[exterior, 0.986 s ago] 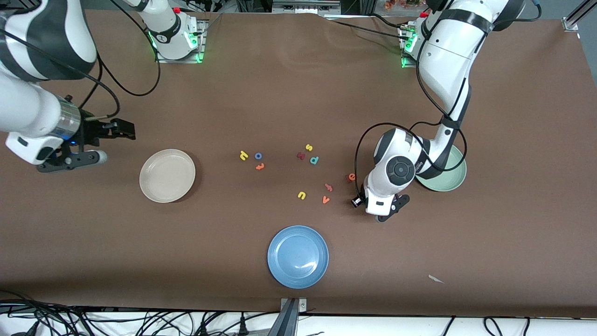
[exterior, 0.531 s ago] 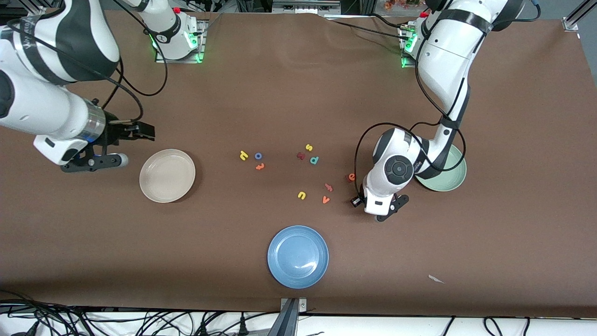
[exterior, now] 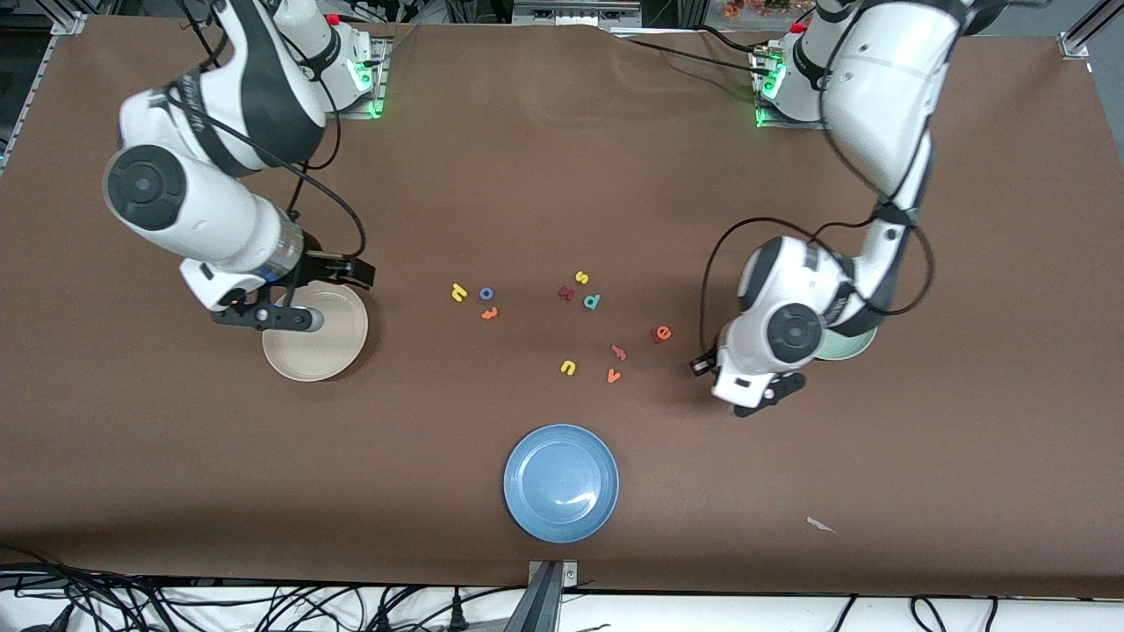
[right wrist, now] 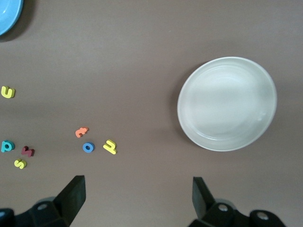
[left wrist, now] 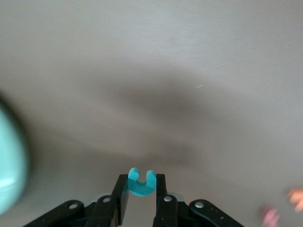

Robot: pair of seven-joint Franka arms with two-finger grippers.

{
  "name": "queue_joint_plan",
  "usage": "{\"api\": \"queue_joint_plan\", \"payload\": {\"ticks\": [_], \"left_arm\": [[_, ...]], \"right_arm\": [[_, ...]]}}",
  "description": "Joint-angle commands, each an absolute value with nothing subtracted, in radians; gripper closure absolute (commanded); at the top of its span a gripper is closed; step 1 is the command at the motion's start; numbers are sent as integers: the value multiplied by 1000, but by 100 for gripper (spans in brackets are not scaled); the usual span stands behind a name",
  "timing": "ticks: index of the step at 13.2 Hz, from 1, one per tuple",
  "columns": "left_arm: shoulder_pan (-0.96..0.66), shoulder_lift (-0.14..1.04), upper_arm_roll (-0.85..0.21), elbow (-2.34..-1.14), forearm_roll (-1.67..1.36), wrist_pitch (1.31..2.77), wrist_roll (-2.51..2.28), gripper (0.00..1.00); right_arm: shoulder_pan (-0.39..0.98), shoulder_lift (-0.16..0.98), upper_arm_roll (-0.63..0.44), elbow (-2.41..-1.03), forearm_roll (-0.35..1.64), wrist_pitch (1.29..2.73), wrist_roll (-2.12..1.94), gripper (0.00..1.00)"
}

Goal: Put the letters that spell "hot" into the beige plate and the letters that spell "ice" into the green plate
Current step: 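Grasp the teal c with the left gripper while the right gripper reaches out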

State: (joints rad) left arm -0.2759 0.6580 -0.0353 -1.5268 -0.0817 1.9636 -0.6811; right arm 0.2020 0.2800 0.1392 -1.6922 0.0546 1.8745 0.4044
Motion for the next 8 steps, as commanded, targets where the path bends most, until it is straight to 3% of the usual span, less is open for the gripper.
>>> {"api": "queue_joint_plan", "payload": {"ticks": [1,8], "left_arm": [[-191,577,-41,-1565,-72,1814,-470,100],[-39,552,-41,-1772,37,1789,-166,100]], "right_arm": [[196,264,176,-1819,69,2012,478,0],[198,331,250,-1988,58,2238,627,0]]}}
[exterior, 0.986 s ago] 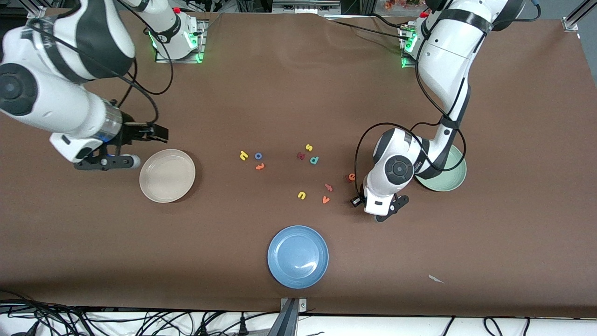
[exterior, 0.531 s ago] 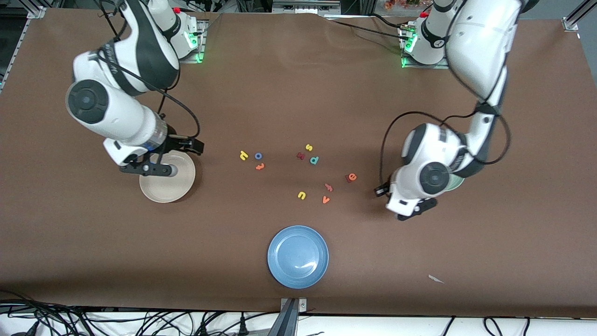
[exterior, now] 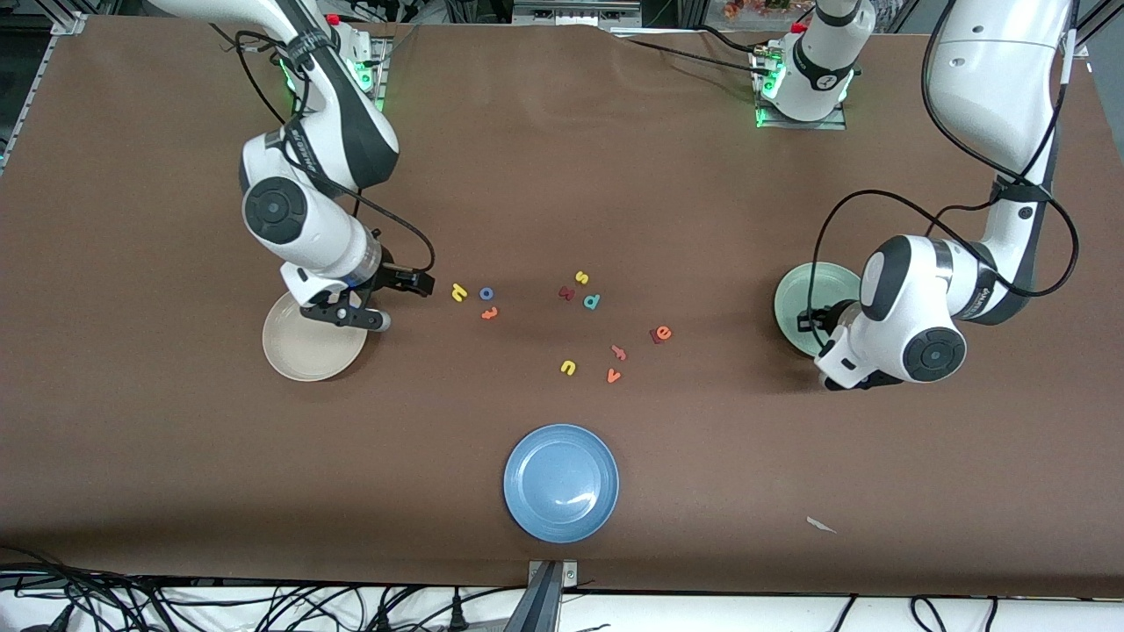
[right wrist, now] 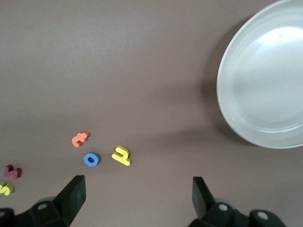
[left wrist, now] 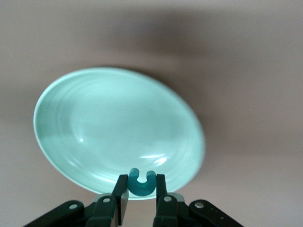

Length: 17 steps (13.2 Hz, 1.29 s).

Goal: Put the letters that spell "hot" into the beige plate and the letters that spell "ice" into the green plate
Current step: 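Drop the teal c on the green plate while the right gripper nears letters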

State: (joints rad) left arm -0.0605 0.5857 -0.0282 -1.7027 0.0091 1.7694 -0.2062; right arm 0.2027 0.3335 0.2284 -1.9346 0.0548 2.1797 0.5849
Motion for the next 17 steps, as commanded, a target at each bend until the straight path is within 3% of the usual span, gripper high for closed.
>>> {"api": "queue_joint_plan", "payload": {"ticks": [1,2,3,5,11,17], "left_arm": [[-37,554,-41,-1790,37,1796,-166,98],[-38,554,-41,-1813,37,1822,-166,90],[-38,554,-41,-1831,35,1848,-166,65],[-38,546,-43,-1836,34,1850,-167,0],[-60,477,-97,-1752,-159,1831,-352,0],[-260,572,-110,-1763,-224,2175,-852,0]], "right_arm": [[198,339,259,-2014,57,2276,652,0],[198,347,270,-2032,54,2308,676,0],[199,357,278,-2045,52,2333,699,0],[199,379,279,-2088,52,2411,716,0],[235,472,279,-2102,46,2508,733,0],[250,535,276,-2097,-6,2609,732,0]]}}
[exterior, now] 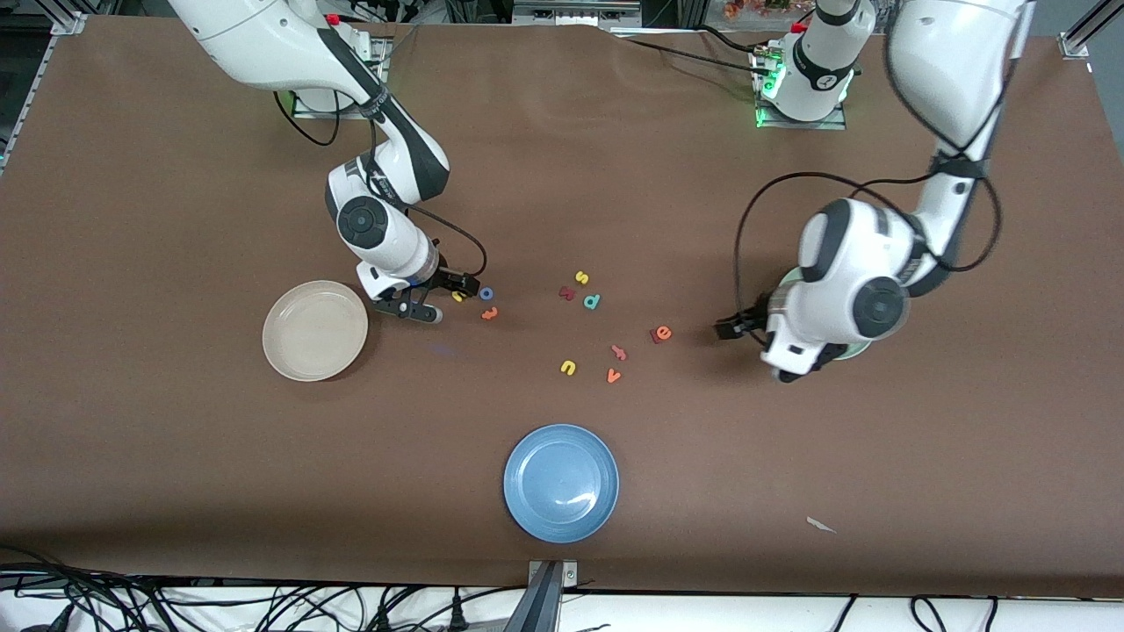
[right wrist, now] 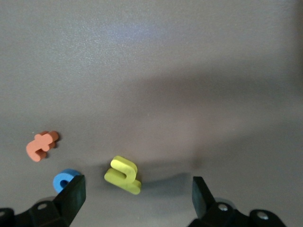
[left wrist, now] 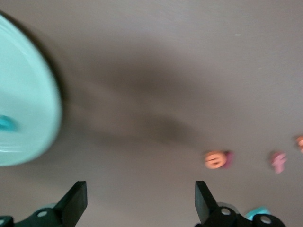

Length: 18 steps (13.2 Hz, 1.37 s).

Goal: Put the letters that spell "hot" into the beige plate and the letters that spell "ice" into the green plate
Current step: 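Grasp the orange letter with the left gripper while the right gripper grasps yellow 2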

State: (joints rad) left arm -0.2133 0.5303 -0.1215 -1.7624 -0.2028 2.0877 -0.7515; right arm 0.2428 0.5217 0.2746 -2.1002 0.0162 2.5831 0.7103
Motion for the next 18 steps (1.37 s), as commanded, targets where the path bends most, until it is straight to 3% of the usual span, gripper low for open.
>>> {"api": "queue_joint_plan", "payload": {"ticks": [1,6,13,18], "left_arm": [[-282,592,-110,-1763,-224,2230,-923,1],[-342,637,-107,-1822,-172,2448,-1242,10],[-374,635,-110,-1855,8,2480,-1679,14],[-410,638,-112,-1850,2,2480,-1808,15]], "right_arm": [[250,538,276,-2097,-8,2609,733,0],[256,557,272,-2091,-37,2626,732,6],[264,558,272,-2094,-54,2626,732,32],[272,558,272,-2095,-69,2626,732,58]]}}
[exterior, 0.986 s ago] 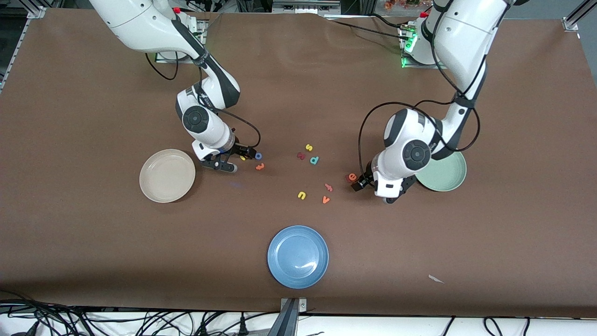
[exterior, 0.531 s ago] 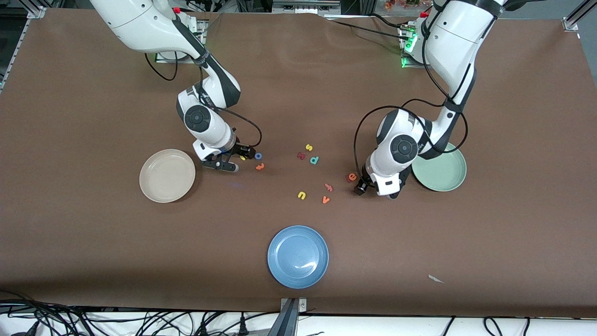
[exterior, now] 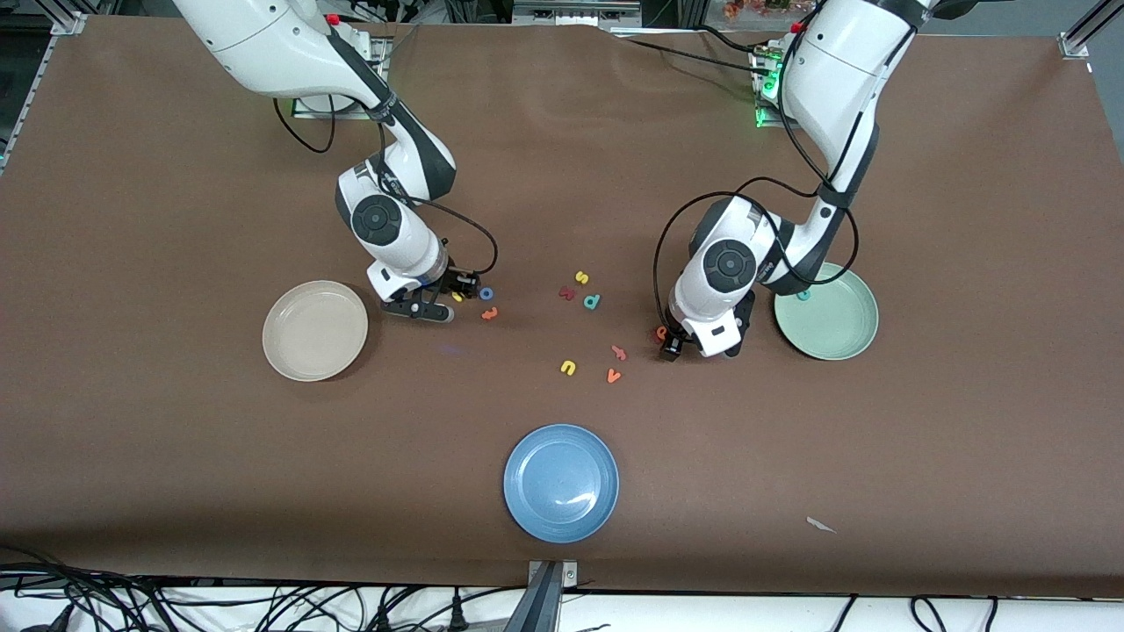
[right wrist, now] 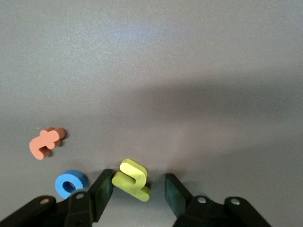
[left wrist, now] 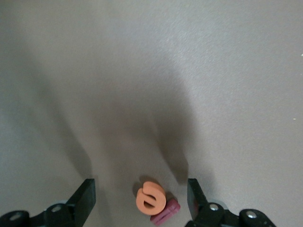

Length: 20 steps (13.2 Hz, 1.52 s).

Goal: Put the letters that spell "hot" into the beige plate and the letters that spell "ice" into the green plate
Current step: 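Grasp the orange letter with the left gripper while the right gripper grasps yellow 2, then drop the orange letter on the green plate while the right gripper drops yellow 2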

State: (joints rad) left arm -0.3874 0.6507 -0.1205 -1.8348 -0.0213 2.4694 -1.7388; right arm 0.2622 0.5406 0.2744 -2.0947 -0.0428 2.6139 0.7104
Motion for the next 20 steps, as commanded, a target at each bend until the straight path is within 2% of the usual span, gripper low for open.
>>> {"api": "queue_joint_plan", "payload": {"ticks": [1,4,6,10,12,16,18,20], "left_arm": [[-414,638,-112,-1851,3,2480,-1825,20],[-425,649,-112,-1842,2,2480,-1858,29],[-426,658,-112,-1839,2,2480,-1864,35],[-425,667,-110,-1835,6,2480,-1864,40],[-423,672,-109,-1833,8,2482,-1862,52],[-422,681,-107,-1812,9,2482,-1848,98],[-420,680,-107,-1807,21,2480,-1833,100],[-416,666,-107,-1806,25,2471,-1783,100]], "right_arm": [[272,557,272,-2095,-69,2625,730,64],[272,551,272,-2095,-71,2622,726,79],[270,534,270,-2098,-71,2617,721,84],[268,453,238,-2092,-72,2531,684,84],[259,410,210,-2089,-71,2476,608,84],[158,356,176,-2092,-71,2410,326,83],[94,351,124,-2095,-60,2405,119,83],[31,356,123,-2095,-57,2407,-4,83]]}}
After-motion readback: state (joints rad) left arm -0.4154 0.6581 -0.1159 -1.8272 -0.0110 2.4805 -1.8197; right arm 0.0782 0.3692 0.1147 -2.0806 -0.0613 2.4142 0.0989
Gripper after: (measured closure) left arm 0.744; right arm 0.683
